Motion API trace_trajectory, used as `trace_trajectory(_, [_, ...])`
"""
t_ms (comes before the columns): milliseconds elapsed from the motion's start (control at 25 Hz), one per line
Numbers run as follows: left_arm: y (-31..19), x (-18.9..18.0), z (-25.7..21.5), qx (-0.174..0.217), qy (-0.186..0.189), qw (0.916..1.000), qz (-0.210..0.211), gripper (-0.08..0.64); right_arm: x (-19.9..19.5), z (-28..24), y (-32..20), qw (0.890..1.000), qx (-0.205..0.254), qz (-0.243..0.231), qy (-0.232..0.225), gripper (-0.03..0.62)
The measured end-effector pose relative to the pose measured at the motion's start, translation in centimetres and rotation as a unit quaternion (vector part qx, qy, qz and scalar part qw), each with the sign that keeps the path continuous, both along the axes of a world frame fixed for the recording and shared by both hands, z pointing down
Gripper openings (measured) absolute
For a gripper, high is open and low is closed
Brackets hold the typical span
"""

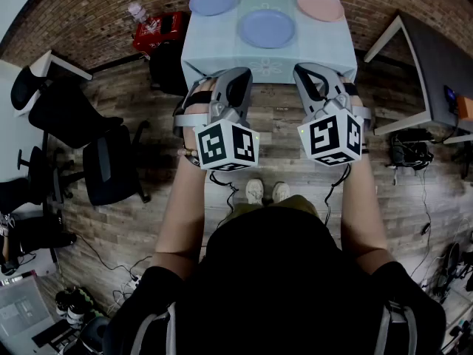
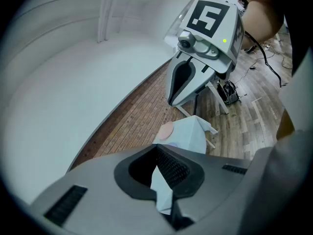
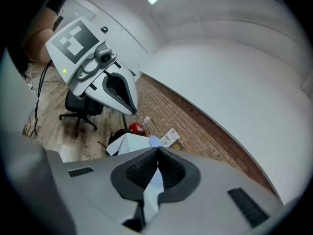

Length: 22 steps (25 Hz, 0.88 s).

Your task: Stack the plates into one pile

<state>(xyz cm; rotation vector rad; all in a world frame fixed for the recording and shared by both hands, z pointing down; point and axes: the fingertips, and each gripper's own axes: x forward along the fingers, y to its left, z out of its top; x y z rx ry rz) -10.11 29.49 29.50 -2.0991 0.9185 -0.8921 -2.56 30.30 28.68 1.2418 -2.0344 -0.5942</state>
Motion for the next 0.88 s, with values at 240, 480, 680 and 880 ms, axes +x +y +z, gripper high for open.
trace_trajectory(240, [-0.7, -0.3, -0.3, 0.000, 0.004, 1.0000, 0.003, 0.021, -0.1, -0.5, -0.8, 1.000, 0.003, 0.005, 0.000, 0.034])
trace_trajectory(480, [-1.4, -0.2, -0.8, 0.006, 0.003, 0.9999, 0.010, 0.021, -1.0, -0.8, -0.9, 1.000, 0.009, -0.002, 0.001, 0.034])
trace_trajectory(680, [-2.0, -0.9, -1.2, 0.011, 0.006, 0.9999, 0.010, 0.021, -1.8, -0.8, -1.2, 1.000, 0.012, -0.003, 0.003, 0.034])
trace_trajectory(880, [-2.5, -1.6, -1.3, 0.009, 0.010, 0.9998, 0.013, 0.021, -2.7, -1.7, -1.5, 1.000, 0.019, -0.005, -0.004, 0.034])
